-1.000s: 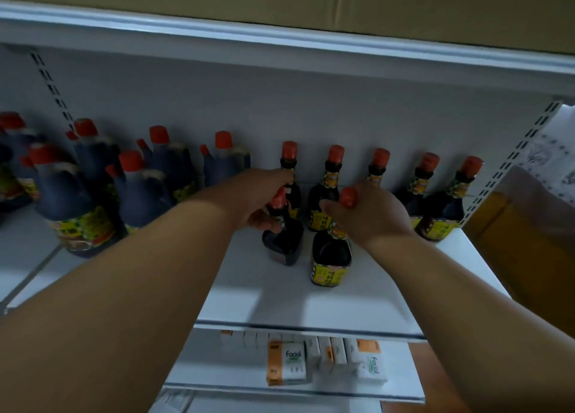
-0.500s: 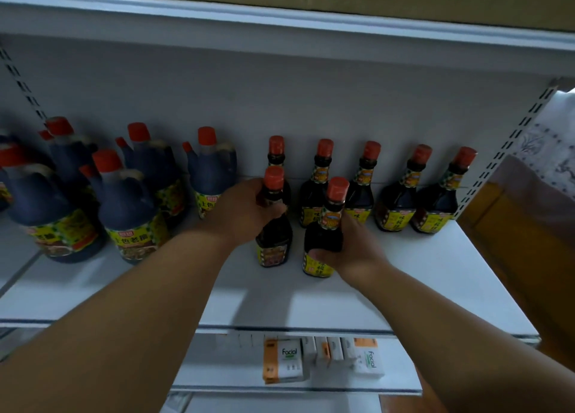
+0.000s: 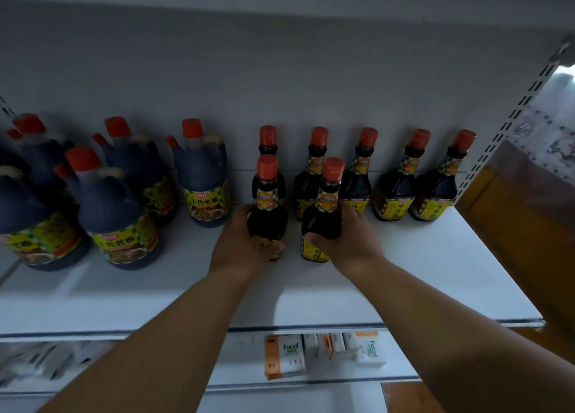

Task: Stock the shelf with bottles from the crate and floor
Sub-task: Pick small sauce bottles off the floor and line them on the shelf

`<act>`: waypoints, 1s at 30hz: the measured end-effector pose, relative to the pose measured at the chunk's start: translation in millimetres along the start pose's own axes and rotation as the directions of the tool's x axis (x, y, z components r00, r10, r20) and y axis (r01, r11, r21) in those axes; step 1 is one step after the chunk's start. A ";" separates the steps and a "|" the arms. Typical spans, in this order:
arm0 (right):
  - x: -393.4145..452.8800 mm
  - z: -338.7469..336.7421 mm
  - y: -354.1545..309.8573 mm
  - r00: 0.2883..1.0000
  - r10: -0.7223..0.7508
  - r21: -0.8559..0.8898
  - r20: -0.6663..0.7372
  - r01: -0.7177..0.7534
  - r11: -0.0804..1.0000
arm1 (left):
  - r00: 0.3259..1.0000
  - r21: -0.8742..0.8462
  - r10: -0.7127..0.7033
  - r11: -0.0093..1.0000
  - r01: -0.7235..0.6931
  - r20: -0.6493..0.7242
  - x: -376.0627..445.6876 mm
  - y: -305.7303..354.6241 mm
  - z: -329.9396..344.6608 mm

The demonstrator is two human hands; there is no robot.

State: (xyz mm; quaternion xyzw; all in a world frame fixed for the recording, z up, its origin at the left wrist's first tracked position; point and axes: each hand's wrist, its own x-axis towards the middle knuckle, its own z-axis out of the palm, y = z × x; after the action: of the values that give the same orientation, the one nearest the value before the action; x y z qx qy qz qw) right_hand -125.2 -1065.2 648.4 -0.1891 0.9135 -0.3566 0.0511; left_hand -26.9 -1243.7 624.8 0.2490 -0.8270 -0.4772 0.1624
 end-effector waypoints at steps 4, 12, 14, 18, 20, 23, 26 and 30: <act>3.7 3.7 2.5 0.998 -0.052 0.067 0.026 0.050 0.996 | 0.993 0.046 -0.026 0.998 0.031 -0.118 2.3 0.2 16.2; 4.0 18.3 4.0 0.998 0.004 0.128 -0.062 0.004 0.992 | 0.988 0.047 -0.031 0.998 0.038 -0.153 5.5 0.9 30.0; 2.9 23.2 4.9 0.997 0.048 0.141 -0.065 -0.038 0.989 | 0.984 0.024 -0.044 0.999 0.049 -0.171 6.1 1.1 31.5; 6.9 25.8 7.5 0.997 0.045 0.094 -0.062 -0.039 0.995 | 0.981 0.037 -0.043 0.998 0.051 -0.187 7.2 3.1 31.8; 10.0 24.7 7.3 0.998 0.033 0.092 -0.049 -0.028 0.995 | 0.981 0.052 -0.052 0.997 0.063 -0.189 6.4 4.1 31.7; 12.5 25.2 7.7 0.999 0.019 0.085 -0.047 -0.015 0.996 | 0.981 0.080 -0.057 0.994 0.073 -0.186 6.7 5.0 31.2; 13.0 25.4 9.3 0.999 0.008 0.077 -0.037 -0.005 0.997 | 0.981 0.102 -0.062 0.991 0.081 -0.181 4.7 6.8 30.1; 14.1 22.6 11.5 1.000 -0.016 0.074 -0.016 0.017 0.997 | 0.985 0.151 -0.060 0.985 0.086 -0.164 1.5 10.0 27.2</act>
State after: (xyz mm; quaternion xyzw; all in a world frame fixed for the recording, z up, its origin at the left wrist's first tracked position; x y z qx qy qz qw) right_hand -136.6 -1077.1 624.5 -0.1918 0.8984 -0.3920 0.0480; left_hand -44.5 -1221.1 620.2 0.3286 -0.8369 -0.3944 0.1901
